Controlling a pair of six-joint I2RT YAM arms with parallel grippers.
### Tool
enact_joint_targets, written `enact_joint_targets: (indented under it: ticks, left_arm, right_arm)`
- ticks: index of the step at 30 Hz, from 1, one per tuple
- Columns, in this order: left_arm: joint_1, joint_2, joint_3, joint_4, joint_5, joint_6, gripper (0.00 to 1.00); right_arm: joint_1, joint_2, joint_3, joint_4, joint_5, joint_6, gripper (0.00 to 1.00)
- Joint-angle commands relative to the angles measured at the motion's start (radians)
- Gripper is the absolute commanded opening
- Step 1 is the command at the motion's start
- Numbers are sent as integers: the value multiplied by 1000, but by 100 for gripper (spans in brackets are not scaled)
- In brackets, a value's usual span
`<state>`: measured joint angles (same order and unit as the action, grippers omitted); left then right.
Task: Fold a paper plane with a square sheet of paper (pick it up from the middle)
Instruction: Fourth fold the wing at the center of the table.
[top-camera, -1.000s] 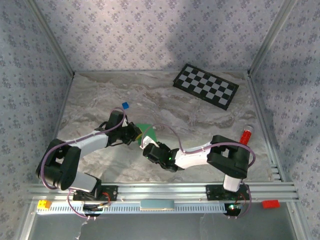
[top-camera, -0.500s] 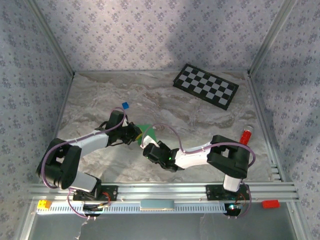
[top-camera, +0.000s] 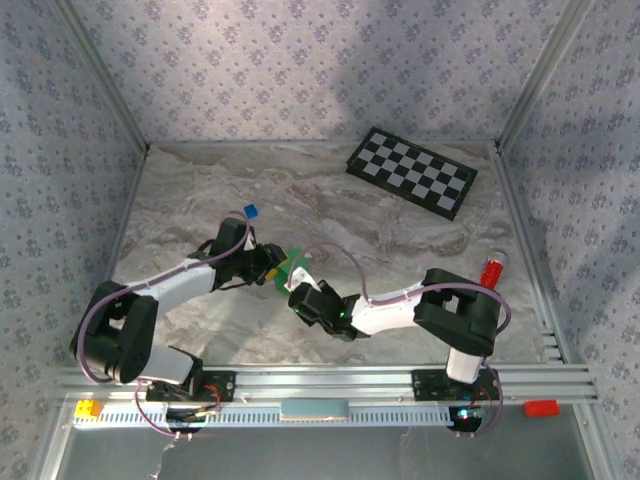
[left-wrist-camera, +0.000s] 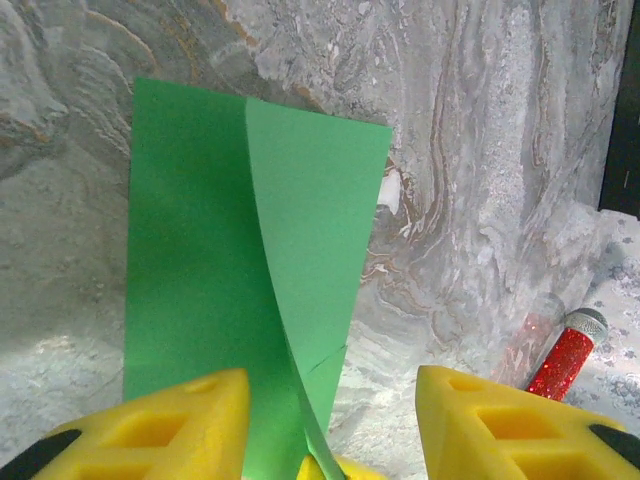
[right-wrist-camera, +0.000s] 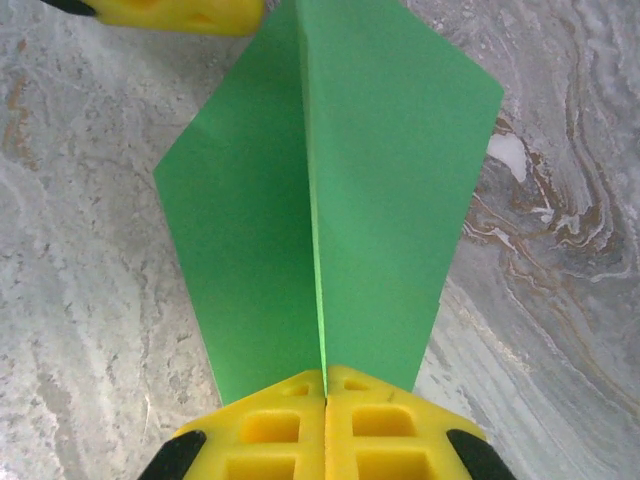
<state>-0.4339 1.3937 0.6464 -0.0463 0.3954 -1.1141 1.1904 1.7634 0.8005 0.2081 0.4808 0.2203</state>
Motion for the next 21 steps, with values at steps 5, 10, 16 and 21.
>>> enact_joint_targets:
  ticks: [5, 10, 16, 21]
  left_arm:
    - [20, -59, 25, -76, -39, 33, 48]
    - [30, -67, 22, -87, -38, 39, 48]
    - [33, -68, 24, -86, -38, 46, 46]
    - [33, -61, 22, -81, -32, 58, 38]
  right_arm:
    - [-52, -15, -64, 95, -131, 127, 2]
    - [-79, -10, -84, 139, -209, 177, 2]
    - [-158, -21, -129, 252, -409, 285, 2]
    - [-242, 6, -144, 329, -598, 401, 2]
